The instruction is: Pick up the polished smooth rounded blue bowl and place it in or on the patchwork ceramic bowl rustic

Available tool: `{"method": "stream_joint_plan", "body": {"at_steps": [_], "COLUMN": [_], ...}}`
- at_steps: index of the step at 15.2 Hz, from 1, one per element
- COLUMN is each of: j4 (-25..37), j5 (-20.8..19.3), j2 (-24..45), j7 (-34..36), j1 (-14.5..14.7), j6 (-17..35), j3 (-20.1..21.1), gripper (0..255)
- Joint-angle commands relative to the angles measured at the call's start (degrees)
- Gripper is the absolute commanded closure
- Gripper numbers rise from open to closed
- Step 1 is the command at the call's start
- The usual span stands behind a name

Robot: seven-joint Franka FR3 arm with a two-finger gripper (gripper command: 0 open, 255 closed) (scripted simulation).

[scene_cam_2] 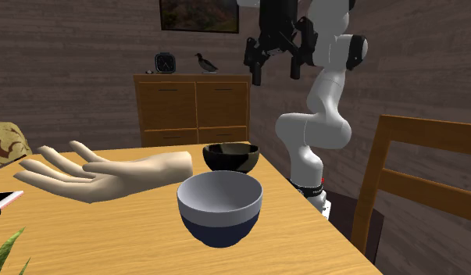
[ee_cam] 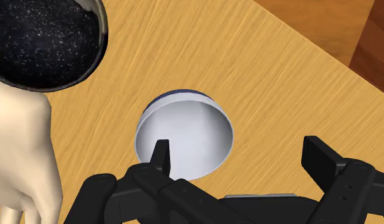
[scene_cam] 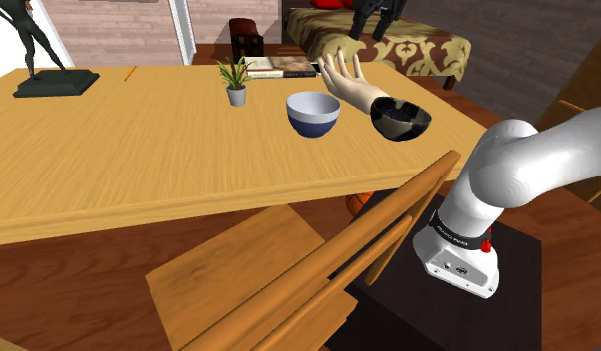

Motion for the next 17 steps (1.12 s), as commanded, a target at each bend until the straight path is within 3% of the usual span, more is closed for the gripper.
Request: {"method": "stream_joint_plan", "body": {"at_steps": [1,9,17], "j4": [0.0,-1.53,0.76], "j5": [0.0,-2.13,-3.13], "j2": [0.0,12.17,27.01], "j7": [0.0,-6.45,-12.66], "j1": [0.0,-0.97,-1.78], "j6": [0.0,7.97,14.95], "j3": [0.0,-4.41,-8.42], "gripper": [0,0,0]}}
